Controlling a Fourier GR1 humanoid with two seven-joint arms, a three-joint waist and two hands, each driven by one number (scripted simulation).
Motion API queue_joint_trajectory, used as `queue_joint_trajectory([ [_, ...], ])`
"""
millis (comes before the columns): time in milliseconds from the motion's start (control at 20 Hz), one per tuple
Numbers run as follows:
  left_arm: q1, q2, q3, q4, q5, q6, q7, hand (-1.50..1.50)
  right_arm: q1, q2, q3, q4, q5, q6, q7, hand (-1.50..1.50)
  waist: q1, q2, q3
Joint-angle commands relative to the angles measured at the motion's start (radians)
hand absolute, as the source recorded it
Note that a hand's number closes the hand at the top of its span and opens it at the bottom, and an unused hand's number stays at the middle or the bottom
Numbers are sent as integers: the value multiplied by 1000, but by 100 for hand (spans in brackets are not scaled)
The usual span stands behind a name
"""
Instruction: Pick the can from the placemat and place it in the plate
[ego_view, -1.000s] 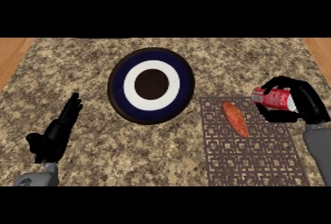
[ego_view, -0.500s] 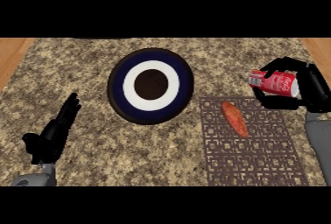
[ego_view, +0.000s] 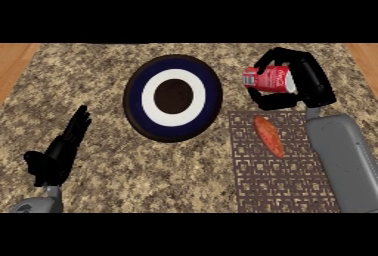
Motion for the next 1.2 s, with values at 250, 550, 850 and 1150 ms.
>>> queue_joint_trajectory([
  [250,-55,-16,19,48,-2,-10,-2,0,-250,191,57,242,78,-51,66,150,10,4,0],
  [550,-40,-21,20,97,-16,-32,-64,0,-329,269,165,430,40,-237,85,150,22,7,0],
  [850,-19,-33,-2,68,-42,-22,-61,0,-337,271,195,488,-208,-350,142,-150,34,8,0],
  [1150,-61,-46,6,102,-44,-19,-67,0,-453,271,266,687,-364,-407,142,-150,48,14,0],
])
